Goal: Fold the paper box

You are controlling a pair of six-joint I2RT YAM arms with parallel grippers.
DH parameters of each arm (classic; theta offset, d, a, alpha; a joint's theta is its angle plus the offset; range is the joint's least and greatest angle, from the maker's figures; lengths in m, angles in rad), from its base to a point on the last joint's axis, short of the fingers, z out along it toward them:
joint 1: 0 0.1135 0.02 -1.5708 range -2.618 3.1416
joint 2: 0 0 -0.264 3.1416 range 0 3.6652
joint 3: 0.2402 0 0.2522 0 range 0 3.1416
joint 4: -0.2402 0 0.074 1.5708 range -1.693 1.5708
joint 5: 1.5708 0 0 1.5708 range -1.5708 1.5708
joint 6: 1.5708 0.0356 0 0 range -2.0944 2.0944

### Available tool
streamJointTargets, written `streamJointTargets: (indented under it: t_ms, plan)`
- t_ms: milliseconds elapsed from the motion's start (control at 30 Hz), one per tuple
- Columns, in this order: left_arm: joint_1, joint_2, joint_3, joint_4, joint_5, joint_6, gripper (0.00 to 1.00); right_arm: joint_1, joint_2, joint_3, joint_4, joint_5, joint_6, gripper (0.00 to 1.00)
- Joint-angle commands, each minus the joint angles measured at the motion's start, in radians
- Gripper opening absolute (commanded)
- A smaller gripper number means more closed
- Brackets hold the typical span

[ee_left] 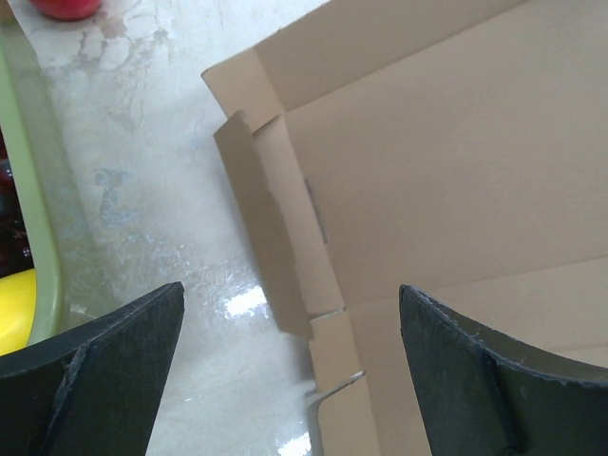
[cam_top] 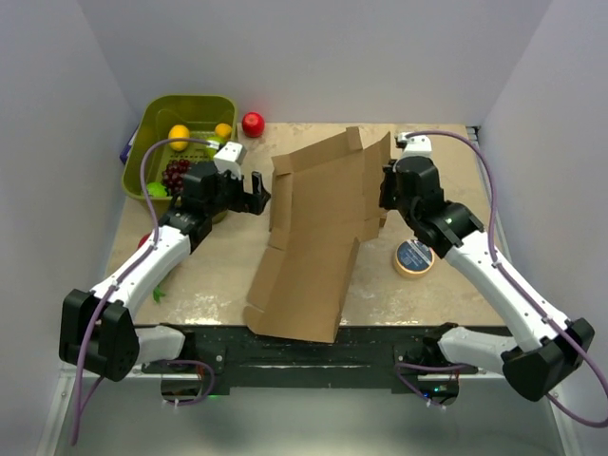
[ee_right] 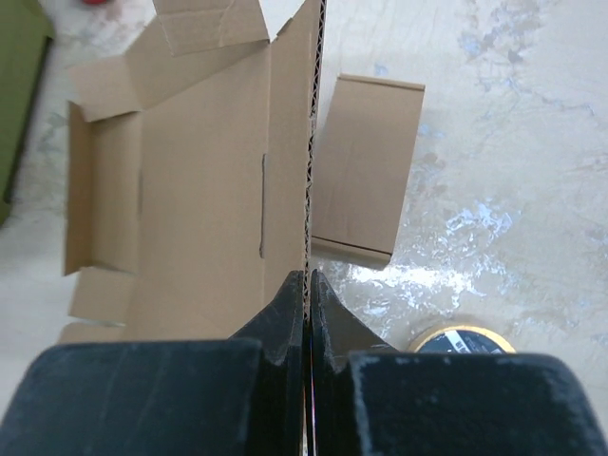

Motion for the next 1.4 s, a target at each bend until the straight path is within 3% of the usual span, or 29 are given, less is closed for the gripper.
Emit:
streamJointTargets:
  t_ms: [0,200,400,833,1067,1233,1333,1367]
  plan:
    - [-0.003,-0.018,0.041,0.005,-0.013,-0.019,1.00,0.003,-0.084,0.006,0.026,-0.035,-0.005,0.00]
    - [-0.003,0.035,0.033,0.074,0.102,-0.090,1.00,0.003,-0.139,0.005,0.018,-0.064,-0.006,0.00]
    - [-0.010,0.134,0.053,0.113,0.125,-0.148,0.98,0.003,-0.171,0.009,0.013,-0.084,-0.005,0.00]
    - [-0.122,0.451,0.298,-0.054,-0.083,-0.096,0.89,0.003,-0.188,0.017,-0.008,-0.121,-0.008,0.00]
    - [-0.128,0.574,0.358,-0.064,-0.130,-0.100,0.74,0.004,-0.181,0.006,-0.002,-0.155,-0.005,0.00]
    - [-0.129,0.629,0.392,-0.071,-0.139,-0.097,0.68,0.003,-0.179,0.005,-0.008,-0.170,-0.002,0.00]
    - [-0.129,0.646,0.392,-0.061,-0.130,-0.096,0.50,0.004,-0.178,0.000,-0.017,-0.160,-0.002,0.00]
    - [-0.129,0.643,0.390,-0.061,-0.142,-0.091,0.38,0.003,-0.178,-0.002,-0.019,-0.147,-0.003,0.00]
